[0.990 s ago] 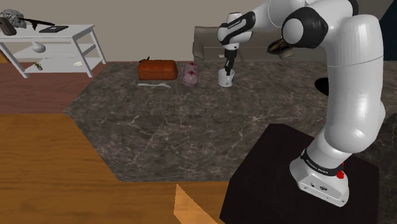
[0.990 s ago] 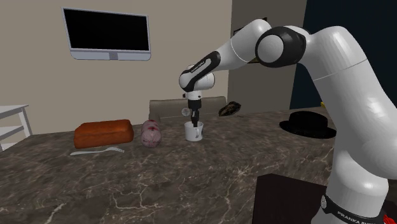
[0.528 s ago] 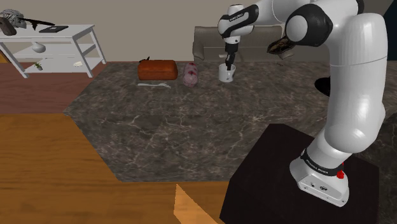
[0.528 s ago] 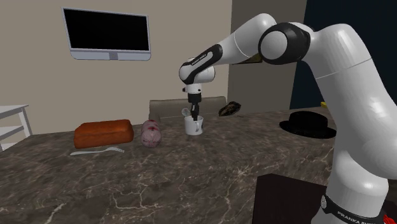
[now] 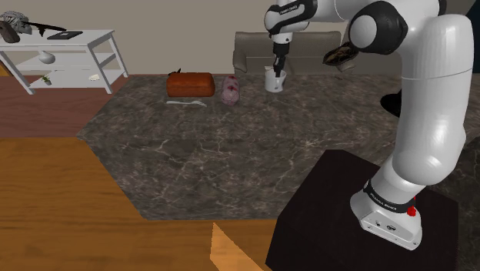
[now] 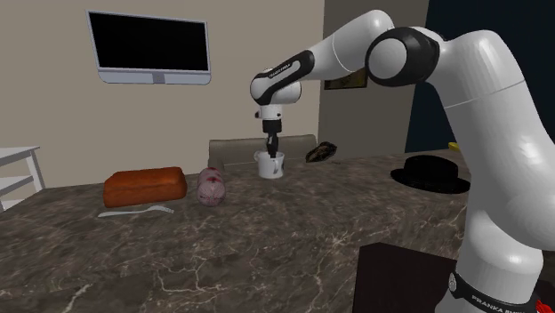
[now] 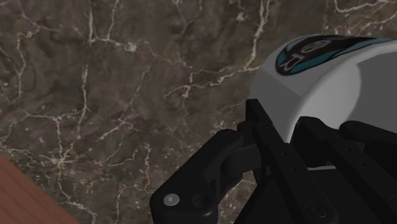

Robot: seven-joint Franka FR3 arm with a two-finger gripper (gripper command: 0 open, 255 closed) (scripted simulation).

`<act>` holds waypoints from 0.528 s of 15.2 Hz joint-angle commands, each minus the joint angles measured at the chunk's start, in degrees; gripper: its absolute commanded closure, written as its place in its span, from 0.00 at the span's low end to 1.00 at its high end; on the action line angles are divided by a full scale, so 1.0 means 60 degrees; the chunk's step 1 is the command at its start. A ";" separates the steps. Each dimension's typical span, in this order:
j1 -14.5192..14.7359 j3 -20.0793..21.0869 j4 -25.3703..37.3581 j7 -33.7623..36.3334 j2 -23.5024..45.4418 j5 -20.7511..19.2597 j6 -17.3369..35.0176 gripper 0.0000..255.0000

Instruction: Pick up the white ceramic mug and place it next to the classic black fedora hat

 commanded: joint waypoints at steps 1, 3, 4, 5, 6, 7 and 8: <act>-0.0006 -0.0012 0.0177 0.0016 -0.0054 -0.0023 -0.0230 1.00; -0.0014 -0.0023 0.0372 0.0033 -0.0097 -0.0043 -0.0465 1.00; -0.0019 -0.0028 0.0474 0.0040 -0.0115 -0.0051 -0.0584 1.00; -0.0024 -0.0033 0.0580 0.0048 -0.0131 -0.0059 -0.0704 1.00; -0.0030 -0.0037 0.0689 0.0055 -0.0145 -0.0066 -0.0825 1.00; -0.0037 -0.0041 0.0801 0.0062 -0.0156 -0.0072 -0.0947 1.00; -0.0045 -0.0045 0.0917 0.0069 -0.0165 -0.0078 -0.1071 1.00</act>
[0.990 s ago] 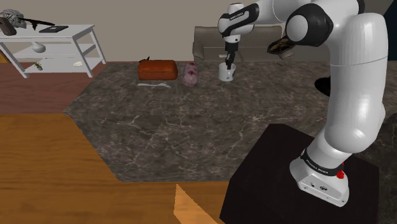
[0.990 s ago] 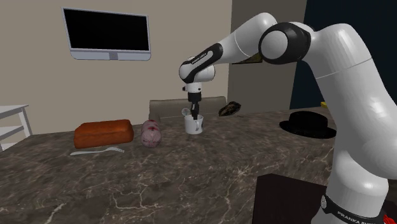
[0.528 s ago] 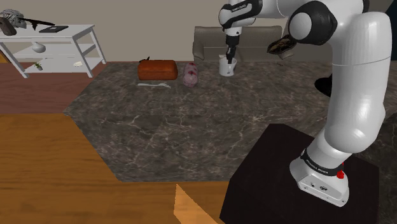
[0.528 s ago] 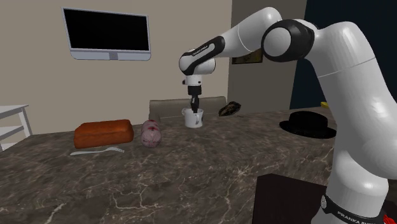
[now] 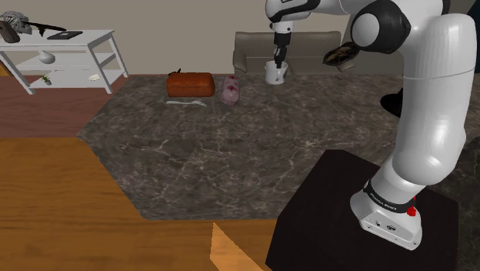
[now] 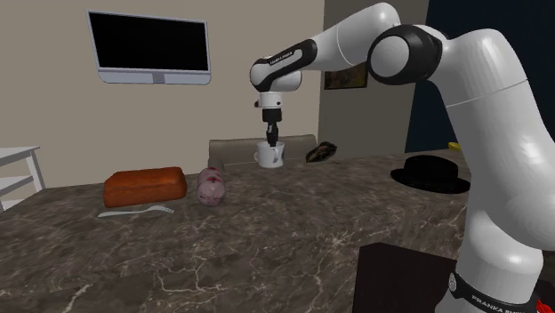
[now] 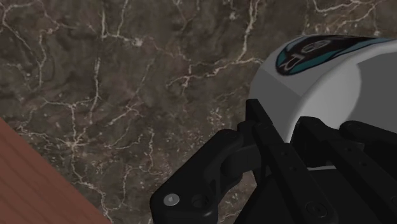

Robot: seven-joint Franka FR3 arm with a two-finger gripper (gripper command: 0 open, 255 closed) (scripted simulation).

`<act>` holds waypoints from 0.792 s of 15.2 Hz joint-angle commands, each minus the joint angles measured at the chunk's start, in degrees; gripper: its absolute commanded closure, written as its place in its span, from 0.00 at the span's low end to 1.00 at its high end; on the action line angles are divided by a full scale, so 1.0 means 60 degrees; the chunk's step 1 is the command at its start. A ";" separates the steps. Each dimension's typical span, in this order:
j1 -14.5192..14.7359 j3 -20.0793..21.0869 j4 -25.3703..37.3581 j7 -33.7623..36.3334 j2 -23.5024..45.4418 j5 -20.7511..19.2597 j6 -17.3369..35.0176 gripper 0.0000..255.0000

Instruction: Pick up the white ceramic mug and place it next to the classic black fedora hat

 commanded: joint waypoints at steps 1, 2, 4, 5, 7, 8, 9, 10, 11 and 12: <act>-0.0017 -0.0010 0.0215 0.0007 -0.0029 -0.0014 -0.0245 1.00; -0.0026 -0.0014 0.0339 0.0013 -0.0033 -0.0017 -0.0371 1.00; -0.0047 -0.0020 0.0597 0.0025 -0.0033 -0.0021 -0.0628 1.00; -0.0059 -0.0022 0.0733 0.0030 -0.0029 -0.0022 -0.0759 1.00; -0.0085 -0.0027 0.1018 0.0039 -0.0011 -0.0021 -0.1025 1.00; -0.0100 -0.0029 0.1167 0.0044 0.0002 -0.0018 -0.1160 1.00; -0.0117 -0.0031 0.1322 0.0048 0.0018 -0.0015 -0.1298 1.00; -0.0134 -0.0032 0.1482 0.0052 0.0038 -0.0010 -0.1438 1.00; -0.0153 -0.0033 0.1648 0.0056 0.0062 -0.0004 -0.1579 1.00; -0.0173 -0.0034 0.1820 0.0059 0.0089 0.0003 -0.1724 1.00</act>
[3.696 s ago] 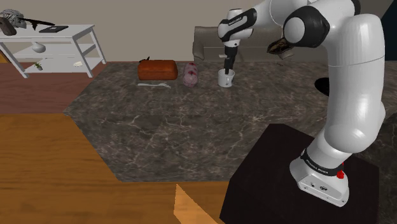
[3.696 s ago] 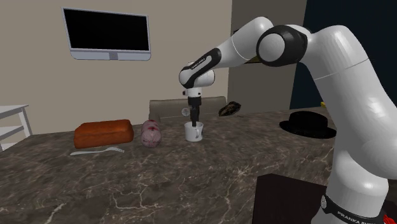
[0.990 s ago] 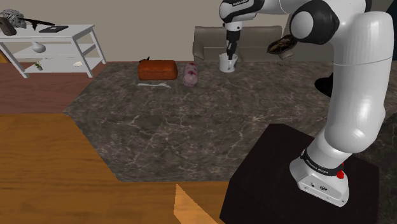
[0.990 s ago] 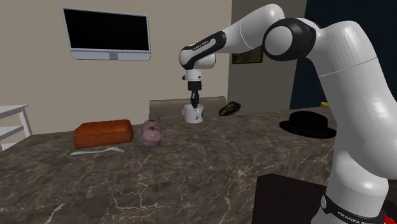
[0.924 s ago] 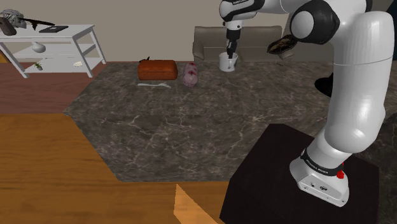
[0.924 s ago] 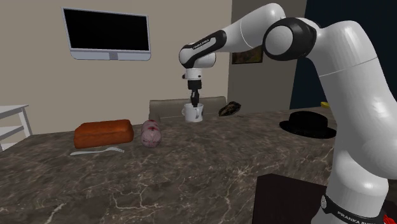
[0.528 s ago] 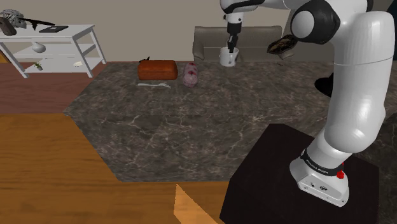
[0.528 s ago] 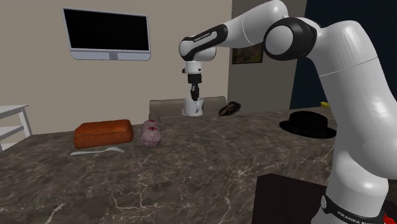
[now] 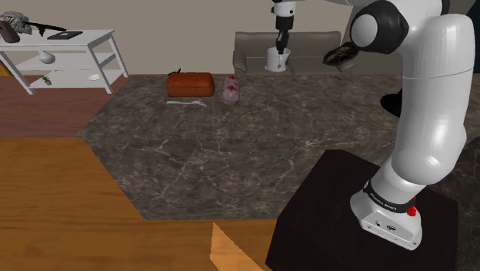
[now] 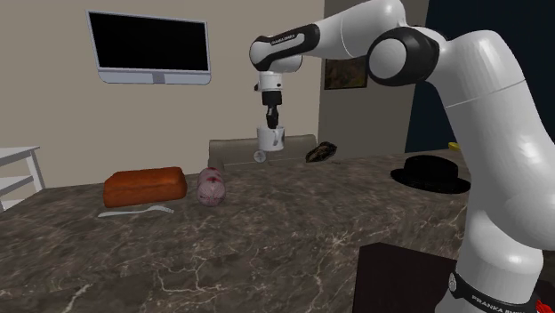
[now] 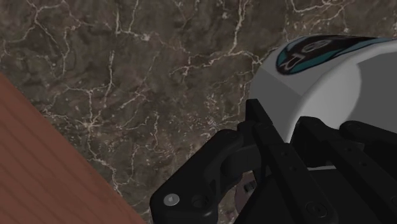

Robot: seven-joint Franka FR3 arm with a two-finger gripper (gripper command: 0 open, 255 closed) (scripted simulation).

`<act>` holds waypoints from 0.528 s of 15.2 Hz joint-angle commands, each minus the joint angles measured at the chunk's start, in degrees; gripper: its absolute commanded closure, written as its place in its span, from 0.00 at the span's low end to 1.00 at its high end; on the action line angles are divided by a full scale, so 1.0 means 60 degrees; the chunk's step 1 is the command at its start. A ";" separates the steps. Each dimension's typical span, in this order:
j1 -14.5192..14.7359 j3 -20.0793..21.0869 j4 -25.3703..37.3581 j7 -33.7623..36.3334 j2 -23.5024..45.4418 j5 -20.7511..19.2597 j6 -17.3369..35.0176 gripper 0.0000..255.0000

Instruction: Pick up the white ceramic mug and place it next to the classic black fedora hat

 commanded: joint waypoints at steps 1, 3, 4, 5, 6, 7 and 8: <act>-0.0013 -0.0002 0.0169 0.0010 0.0003 0.0000 -0.0168 1.00; -0.0049 -0.0131 -0.0791 -0.0262 -0.0634 -0.0163 0.0163 1.00; -0.0078 -0.0195 -0.1219 -0.0397 -0.0926 -0.0244 0.0304 1.00; -0.0115 -0.0260 -0.1617 -0.0531 -0.1203 -0.0325 0.0433 1.00; -0.0157 -0.0325 -0.1989 -0.0666 -0.1467 -0.0405 0.0549 1.00; -0.0204 -0.0392 -0.2338 -0.0801 -0.1719 -0.0485 0.0656 1.00; -0.0257 -0.0460 -0.2666 -0.0937 -0.1960 -0.0565 0.0753 1.00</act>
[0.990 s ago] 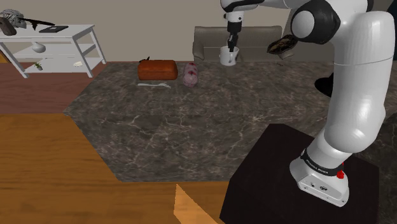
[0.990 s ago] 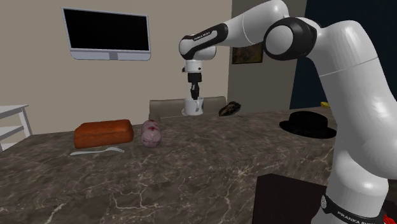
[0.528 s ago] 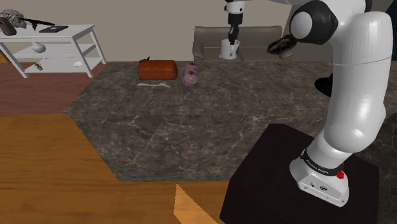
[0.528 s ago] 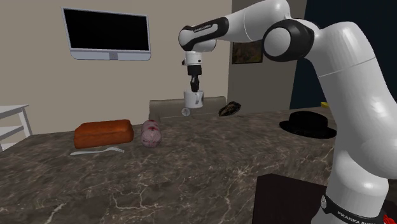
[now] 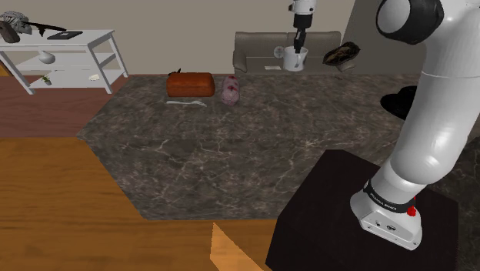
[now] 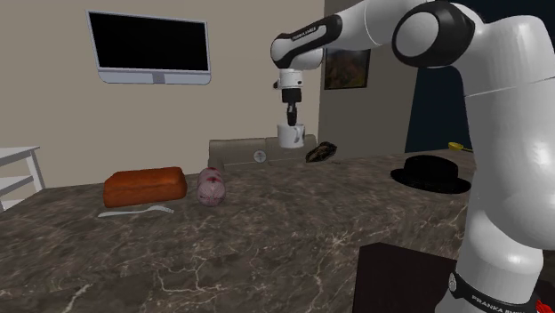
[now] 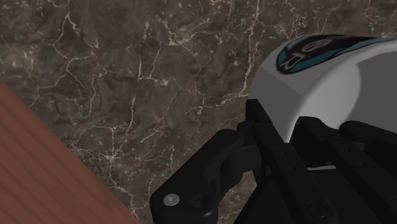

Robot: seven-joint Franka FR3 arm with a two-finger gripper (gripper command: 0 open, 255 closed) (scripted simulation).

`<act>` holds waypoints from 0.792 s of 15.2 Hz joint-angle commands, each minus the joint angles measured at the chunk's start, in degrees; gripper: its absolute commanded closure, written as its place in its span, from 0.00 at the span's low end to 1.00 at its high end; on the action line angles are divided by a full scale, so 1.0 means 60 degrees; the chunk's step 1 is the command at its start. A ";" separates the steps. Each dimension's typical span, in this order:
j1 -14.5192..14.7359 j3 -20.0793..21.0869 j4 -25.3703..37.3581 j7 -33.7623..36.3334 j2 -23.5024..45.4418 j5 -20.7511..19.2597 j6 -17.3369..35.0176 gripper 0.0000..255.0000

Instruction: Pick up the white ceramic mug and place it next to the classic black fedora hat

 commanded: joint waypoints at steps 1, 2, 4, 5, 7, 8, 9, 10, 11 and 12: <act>-0.0114 -0.0149 -0.0800 -0.0313 -0.0542 -0.0173 0.0282 1.00; -0.0176 -0.0218 -0.1090 -0.0452 -0.0762 -0.0253 0.0363 1.00; -0.0308 -0.0365 -0.1619 -0.0736 -0.1175 -0.0411 0.0504 1.00; -0.0380 -0.0441 -0.1860 -0.0881 -0.1369 -0.0489 0.0566 1.00; -0.0534 -0.0597 -0.2299 -0.1178 -0.1730 -0.0645 0.0672 1.00; -0.0616 -0.0678 -0.2497 -0.1330 -0.1898 -0.0722 0.0718 1.00; -0.0699 -0.0761 -0.2683 -0.1486 -0.2057 -0.0799 0.0760 1.00; -0.0786 -0.0846 -0.2855 -0.1644 -0.2209 -0.0874 0.0797 1.00; -0.0874 -0.0933 -0.3015 -0.1806 -0.2352 -0.0948 0.0831 1.00; -0.0965 -0.1023 -0.3163 -0.1971 -0.2486 -0.1020 0.0861 1.00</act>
